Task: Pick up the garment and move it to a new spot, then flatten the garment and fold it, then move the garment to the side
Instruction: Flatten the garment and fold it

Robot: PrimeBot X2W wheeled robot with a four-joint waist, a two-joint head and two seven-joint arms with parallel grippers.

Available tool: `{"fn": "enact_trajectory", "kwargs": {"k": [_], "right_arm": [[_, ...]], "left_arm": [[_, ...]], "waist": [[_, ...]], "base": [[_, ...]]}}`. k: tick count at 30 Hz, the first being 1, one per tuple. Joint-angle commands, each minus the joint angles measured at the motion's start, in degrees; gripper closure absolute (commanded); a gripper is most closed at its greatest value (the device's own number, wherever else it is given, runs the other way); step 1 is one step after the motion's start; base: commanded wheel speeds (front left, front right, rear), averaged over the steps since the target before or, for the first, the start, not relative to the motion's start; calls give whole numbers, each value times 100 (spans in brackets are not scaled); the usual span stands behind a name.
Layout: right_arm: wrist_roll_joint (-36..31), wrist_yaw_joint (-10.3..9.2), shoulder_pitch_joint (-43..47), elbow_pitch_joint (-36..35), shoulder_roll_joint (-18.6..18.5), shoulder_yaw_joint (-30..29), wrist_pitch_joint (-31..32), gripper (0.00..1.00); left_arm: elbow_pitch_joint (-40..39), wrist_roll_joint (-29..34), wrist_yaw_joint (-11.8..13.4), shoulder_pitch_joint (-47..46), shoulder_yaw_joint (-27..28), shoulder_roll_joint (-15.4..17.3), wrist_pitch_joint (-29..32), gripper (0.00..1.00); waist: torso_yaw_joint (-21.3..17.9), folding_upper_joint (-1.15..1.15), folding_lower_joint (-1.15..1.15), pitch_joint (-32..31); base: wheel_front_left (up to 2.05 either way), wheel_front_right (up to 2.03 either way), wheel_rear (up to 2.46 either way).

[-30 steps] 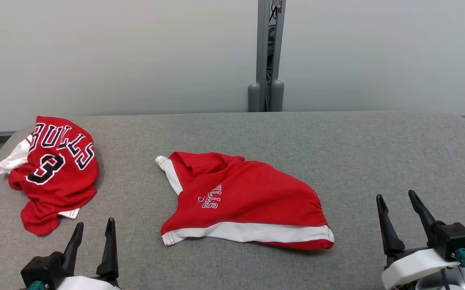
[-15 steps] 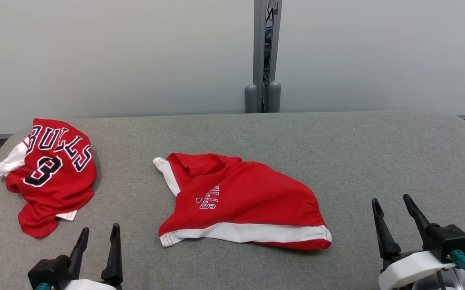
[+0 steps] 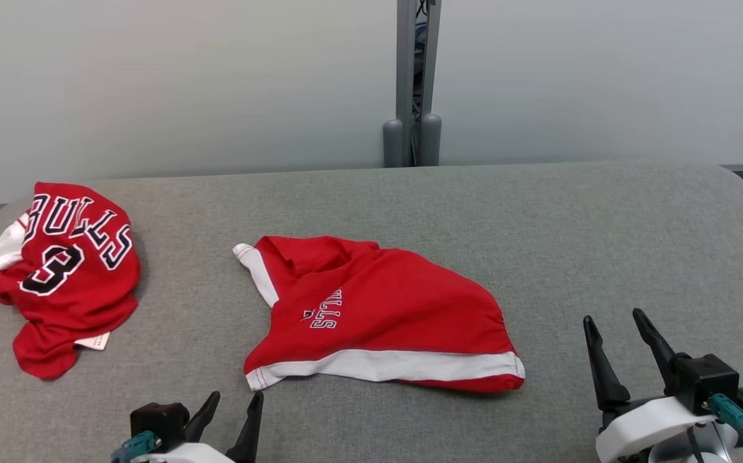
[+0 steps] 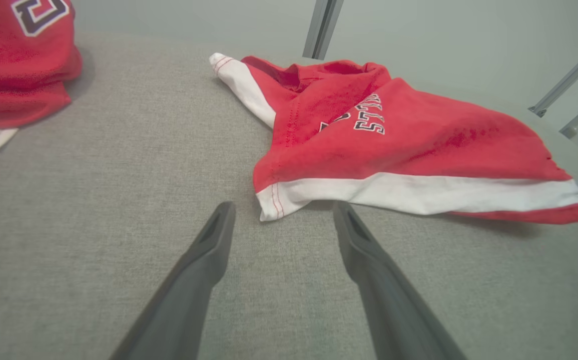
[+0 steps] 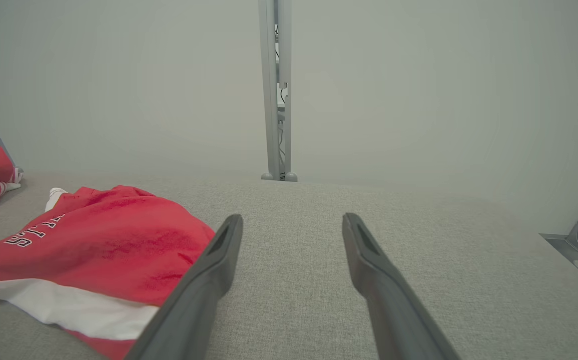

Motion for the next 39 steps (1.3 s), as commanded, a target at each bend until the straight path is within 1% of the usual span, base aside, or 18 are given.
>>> {"fn": "enact_trajectory", "kwargs": {"k": [1,7,14,19,20,21,22,25,26,32,34,39], "right_arm": [[38,9,-70,7,-29,12,-49,0],[56,9,-165,57,-29,70,-67,0],[56,9,-325,134,-30,97,-119,0],[24,9,-388,181,-29,63,-128,0],[18,9,-397,183,-29,56,-135,0],[18,9,-397,183,-29,56,-135,0],[13,9,-398,185,-29,39,-146,0],[1,9,-407,205,-29,5,-156,0],[-2,9,-409,221,-28,6,-159,0],[144,9,-441,476,-27,140,-107,0],[569,9,-477,621,-27,326,-14,0],[1235,9,-607,935,-28,874,417,0]], "left_arm": [[102,-18,-48,-141,-14,-5,19,0],[804,-112,-213,-512,-53,-115,74,0],[1562,-189,-371,-962,32,-211,-169,0],[1915,-191,-515,-1179,-19,-309,-348,0],[1961,-189,-539,-1202,-31,-321,-387,31],[1961,-189,-539,-1202,-31,-321,-387,31],[2020,-174,-585,-1236,-51,-340,-454,64],[2062,-131,-644,-1285,-97,-362,-557,90],[2069,-115,-642,-1303,-108,-361,-592,100],[2122,-55,-703,-1423,-175,-399,-731,100],[2101,-40,-714,-1452,-178,-404,-762,100],[2033,-14,-718,-1492,-207,-408,-803,100]], "waist": [[-55,0,0,48],[-231,0,0,240],[-399,0,0,529],[-461,0,0,632],[-466,0,0,646],[-466,0,0,646],[-465,0,0,668],[-434,0,0,694],[-421,0,0,700],[-290,0,0,730],[-234,0,0,753],[-93,0,0,823]], "base": [[0,0,0],[0,0,0],[0,0,0],[0,0,0],[0,0,0],[0,0,0],[0,0,0],[0,0,0],[0,0,0],[0,0,0],[0,0,0],[0,0,0]]}}
